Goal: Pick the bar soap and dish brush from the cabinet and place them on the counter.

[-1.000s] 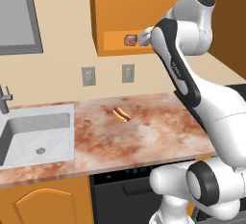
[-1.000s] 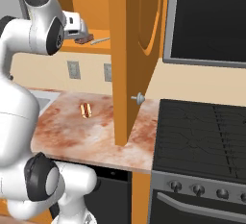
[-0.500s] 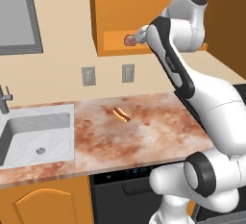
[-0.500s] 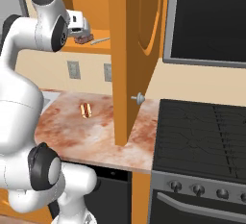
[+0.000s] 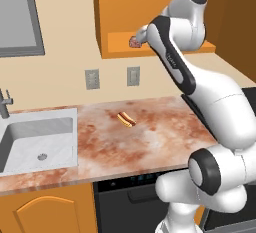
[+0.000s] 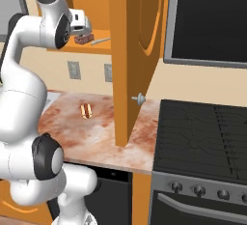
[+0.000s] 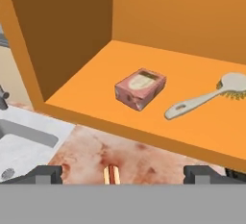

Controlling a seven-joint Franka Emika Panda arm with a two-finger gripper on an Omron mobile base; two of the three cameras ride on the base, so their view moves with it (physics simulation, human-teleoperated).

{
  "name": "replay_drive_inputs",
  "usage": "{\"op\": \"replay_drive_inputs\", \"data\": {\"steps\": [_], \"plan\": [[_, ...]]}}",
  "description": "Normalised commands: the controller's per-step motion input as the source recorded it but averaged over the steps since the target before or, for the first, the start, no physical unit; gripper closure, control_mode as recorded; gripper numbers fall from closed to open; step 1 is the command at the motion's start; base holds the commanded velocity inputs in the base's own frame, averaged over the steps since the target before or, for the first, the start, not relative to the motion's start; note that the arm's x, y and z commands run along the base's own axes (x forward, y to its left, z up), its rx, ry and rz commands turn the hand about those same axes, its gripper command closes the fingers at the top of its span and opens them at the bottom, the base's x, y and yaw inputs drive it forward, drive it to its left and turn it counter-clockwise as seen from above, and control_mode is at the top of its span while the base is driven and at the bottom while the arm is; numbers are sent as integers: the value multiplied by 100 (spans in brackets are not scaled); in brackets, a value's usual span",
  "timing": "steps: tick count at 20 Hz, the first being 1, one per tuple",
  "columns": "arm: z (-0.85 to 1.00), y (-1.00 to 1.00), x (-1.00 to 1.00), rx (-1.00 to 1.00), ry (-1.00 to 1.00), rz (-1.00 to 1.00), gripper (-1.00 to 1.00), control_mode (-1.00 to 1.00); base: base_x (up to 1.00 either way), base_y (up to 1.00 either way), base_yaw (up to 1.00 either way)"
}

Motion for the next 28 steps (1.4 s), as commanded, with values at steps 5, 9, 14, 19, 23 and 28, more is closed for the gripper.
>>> {"op": "replay_drive_inputs", "data": {"steps": [5,9,14,19,23,28], "plan": [[0,6,34,-1,2,0,-100,-100,0,0,0],[0,3,38,-1,2,0,-100,-100,0,0,0],[0,3,36,-1,3,0,-100,-100,0,0,0],[-2,4,30,-1,5,-1,-100,-100,0,0,0],[-4,2,27,-1,6,-3,-100,-100,0,0,0],[-4,3,21,-1,5,-6,-100,-100,0,0,0]]}}
